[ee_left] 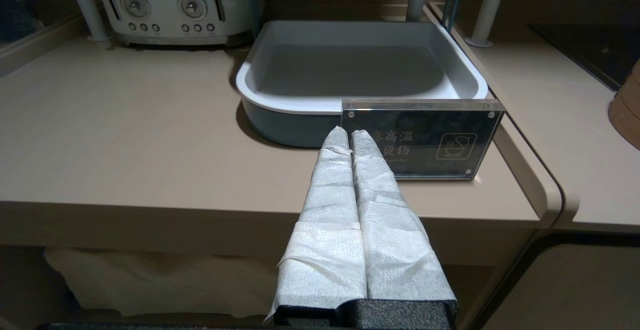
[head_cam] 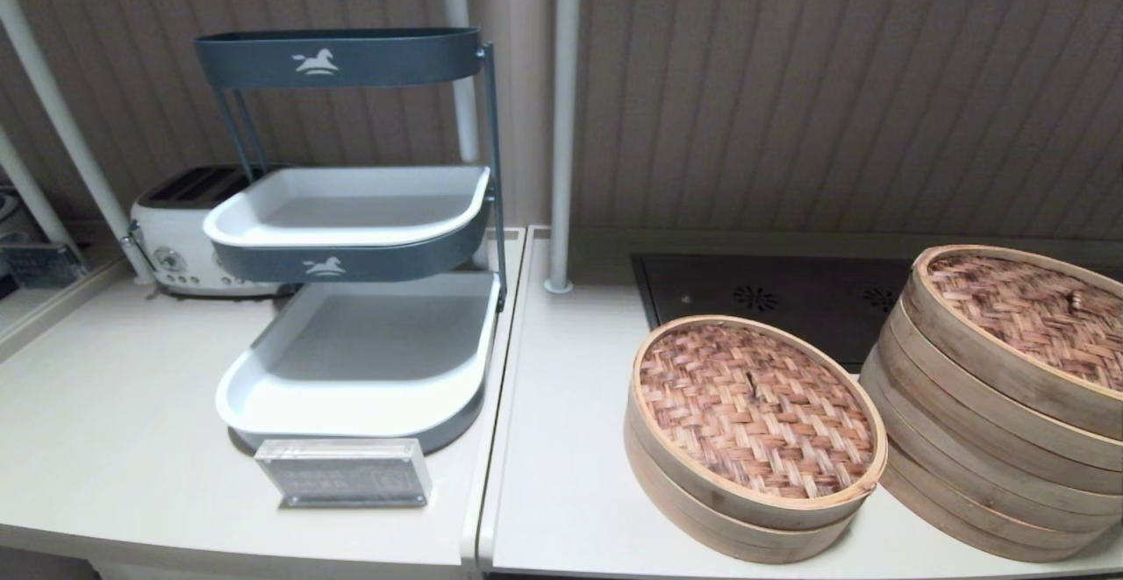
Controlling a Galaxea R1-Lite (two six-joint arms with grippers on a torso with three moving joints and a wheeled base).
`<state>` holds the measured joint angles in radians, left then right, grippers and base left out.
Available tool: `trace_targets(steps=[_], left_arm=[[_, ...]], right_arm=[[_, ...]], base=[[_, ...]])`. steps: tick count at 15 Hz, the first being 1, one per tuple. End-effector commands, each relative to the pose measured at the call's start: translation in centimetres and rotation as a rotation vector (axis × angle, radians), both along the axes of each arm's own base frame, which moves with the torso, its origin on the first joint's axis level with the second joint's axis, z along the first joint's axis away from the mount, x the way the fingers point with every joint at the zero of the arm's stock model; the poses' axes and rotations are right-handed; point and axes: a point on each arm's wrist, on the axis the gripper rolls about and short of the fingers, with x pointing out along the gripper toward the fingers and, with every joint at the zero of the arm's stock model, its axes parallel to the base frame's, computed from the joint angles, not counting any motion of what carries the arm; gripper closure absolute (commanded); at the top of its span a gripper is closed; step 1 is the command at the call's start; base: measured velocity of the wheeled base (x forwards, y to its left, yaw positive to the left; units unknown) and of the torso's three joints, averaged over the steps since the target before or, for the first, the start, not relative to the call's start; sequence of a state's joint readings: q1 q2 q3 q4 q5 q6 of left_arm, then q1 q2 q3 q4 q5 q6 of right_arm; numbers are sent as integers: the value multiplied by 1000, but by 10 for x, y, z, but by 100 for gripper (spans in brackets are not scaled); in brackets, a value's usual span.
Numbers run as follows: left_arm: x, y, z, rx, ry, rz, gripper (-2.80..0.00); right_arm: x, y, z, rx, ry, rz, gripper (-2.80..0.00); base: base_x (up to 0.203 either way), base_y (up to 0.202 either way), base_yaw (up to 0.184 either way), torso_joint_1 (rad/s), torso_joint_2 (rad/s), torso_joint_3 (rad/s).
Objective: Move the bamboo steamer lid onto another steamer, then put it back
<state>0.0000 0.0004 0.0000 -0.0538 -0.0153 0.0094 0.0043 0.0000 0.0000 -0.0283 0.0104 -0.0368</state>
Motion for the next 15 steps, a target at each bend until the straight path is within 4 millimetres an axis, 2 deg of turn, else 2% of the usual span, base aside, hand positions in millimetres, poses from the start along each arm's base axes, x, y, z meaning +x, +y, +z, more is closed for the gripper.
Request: trace_targets(steps=[1,15], left_arm=[[2,0,-8,0,26,0,0],[2,0,-8,0,26,0,0]], right_arm=[[2,0,-7,0,25,1,0],[2,0,-7,-5,25,2,0]], base=[[0,0,0,0,0,0],[0,0,0,0,0,0]])
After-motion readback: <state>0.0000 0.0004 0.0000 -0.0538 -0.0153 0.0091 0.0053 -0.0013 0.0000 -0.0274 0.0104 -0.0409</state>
